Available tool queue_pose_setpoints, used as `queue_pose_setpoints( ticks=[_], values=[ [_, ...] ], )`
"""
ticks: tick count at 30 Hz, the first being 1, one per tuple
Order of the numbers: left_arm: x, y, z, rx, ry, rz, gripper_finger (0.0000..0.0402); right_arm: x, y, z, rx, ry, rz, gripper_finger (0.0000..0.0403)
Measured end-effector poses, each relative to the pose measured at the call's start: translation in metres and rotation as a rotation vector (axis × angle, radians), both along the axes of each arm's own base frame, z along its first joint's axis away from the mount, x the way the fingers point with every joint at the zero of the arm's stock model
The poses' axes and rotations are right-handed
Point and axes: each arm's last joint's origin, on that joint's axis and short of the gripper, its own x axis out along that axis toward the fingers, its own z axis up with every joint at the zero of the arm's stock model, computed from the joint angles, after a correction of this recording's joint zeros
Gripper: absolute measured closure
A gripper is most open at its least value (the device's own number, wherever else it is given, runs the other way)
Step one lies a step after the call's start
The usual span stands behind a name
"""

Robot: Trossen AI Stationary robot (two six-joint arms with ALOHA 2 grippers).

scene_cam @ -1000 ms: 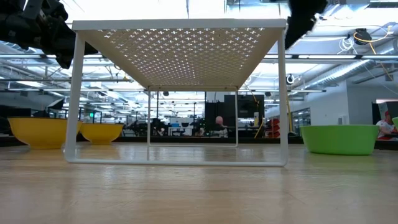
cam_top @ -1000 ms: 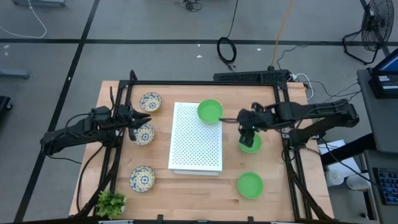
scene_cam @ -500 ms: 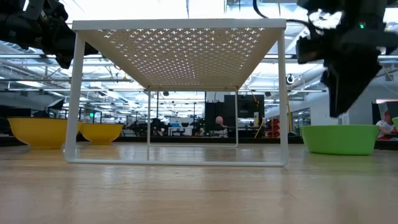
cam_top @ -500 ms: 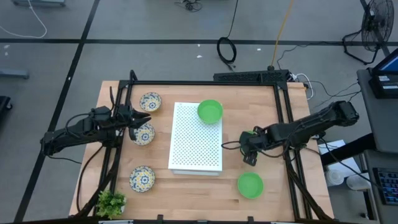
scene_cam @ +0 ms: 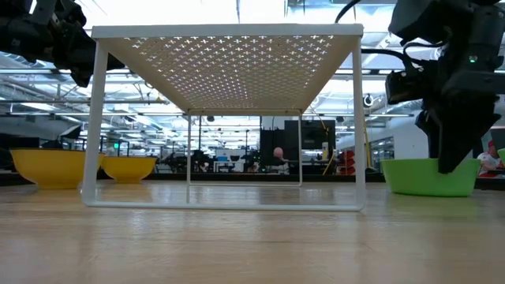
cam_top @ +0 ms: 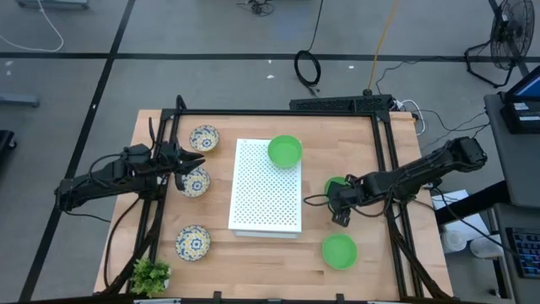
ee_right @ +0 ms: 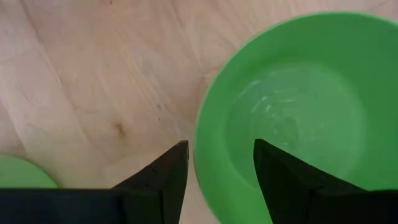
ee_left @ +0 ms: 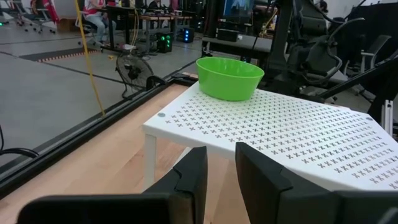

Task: Pick & Place Mini bowls
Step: Stack the top green bowl on the green bowl on the shelf

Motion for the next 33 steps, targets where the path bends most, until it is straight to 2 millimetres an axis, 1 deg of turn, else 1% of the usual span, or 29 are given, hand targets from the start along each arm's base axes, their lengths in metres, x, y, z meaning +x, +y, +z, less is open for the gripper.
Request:
queue_pose_setpoints(
  ticks=[4,7,11,18,33],
  values=[
    [0.0000,0.0000,0.0000,0.000,0.000,0.000,0.0314,-0.0002,-0.0001,-0.0001,0.001,0.001,-0.005,0.0239],
    [0.0000,0.0000,0.0000,0.000,0.000,0.000,0.0314,-0.0002,-0.0001,-0.0001,-0.002,0.002,0.004,0.0257],
    [0.0000,0.0000,0.0000,0.000,0.000,0.000,0.0314,-0.0003,-0.0002,-0.0001,-0.004,0.003,0.010,0.0300],
    [0.0000,0.0000,0.0000,0.000,0.000,0.000,0.0314,-0.0001,-0.0003,0.0000,-0.018,0.001,0.042,0.0392],
    [0.0000,0.0000,0.0000,0.000,0.000,0.000,0.0314,-0.0002,-0.0003,0.0002,-0.022,0.001,0.055,0.0400]
  ],
)
